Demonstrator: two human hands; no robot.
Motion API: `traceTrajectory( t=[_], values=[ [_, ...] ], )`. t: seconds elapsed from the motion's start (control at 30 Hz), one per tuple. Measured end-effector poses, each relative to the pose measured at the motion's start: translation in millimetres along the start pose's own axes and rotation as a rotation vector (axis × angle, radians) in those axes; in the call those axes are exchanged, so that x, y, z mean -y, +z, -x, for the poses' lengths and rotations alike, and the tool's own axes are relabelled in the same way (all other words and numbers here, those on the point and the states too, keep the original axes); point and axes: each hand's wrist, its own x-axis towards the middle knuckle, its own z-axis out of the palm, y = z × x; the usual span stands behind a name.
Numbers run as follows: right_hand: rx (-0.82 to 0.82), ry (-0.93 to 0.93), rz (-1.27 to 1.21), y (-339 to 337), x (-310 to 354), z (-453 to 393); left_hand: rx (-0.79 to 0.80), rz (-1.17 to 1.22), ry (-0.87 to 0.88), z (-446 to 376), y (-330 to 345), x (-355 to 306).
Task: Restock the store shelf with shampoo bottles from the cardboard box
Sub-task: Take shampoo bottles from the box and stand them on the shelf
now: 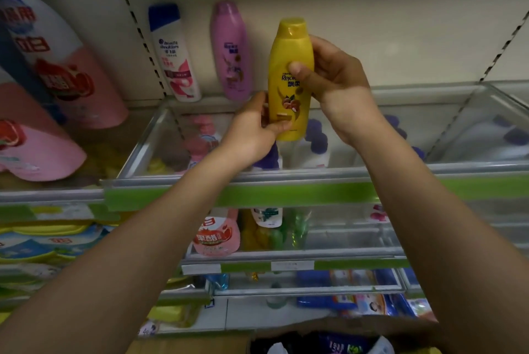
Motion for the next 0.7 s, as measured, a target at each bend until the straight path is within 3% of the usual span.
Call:
traceTrajectory(
  t=[0.53,0.7],
  values=[
    [-0.02,-0.009,0.187,-19.0,-41.8,-75.2,-0.021,0.008,0.029,-80.6,15.5,18.3],
    [-0.057,-0.036,0.248,-21.5,-52.3,-92.5,-0.048,-0.106,0.037,-101.2,19.7,20.8]
  ],
)
